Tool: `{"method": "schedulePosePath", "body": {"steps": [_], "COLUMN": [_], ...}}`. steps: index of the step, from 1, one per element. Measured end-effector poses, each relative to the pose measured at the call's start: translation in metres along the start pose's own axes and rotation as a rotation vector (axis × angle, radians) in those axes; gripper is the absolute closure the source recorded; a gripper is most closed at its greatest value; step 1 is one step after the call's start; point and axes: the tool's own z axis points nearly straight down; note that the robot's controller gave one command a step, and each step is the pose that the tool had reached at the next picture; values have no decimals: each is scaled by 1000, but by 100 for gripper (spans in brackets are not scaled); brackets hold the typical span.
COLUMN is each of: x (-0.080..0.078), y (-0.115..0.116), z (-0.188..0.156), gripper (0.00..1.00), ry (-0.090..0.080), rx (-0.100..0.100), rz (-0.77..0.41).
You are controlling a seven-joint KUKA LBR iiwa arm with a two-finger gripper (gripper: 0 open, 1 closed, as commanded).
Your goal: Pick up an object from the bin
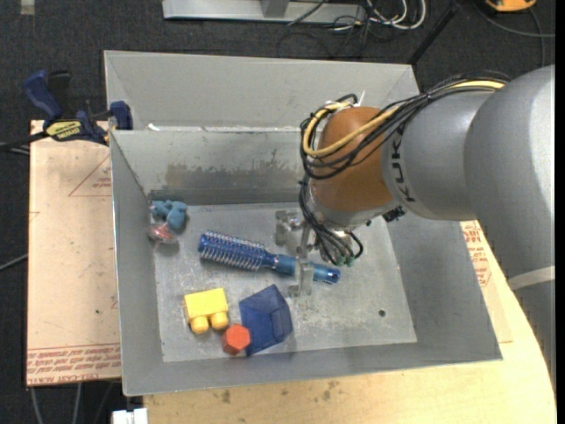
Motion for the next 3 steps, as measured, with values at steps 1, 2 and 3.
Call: {"method": "schedulePosePath", "body": {"steps": [1,2,3], "x": [-3,1,3], "y": [3,3,1], "z": [-35,-33,-2], "gripper": [0,0,0], "ry": [-10,-6,-4], "rx": [-2,0,-1], "rz": [237,167,175]}}
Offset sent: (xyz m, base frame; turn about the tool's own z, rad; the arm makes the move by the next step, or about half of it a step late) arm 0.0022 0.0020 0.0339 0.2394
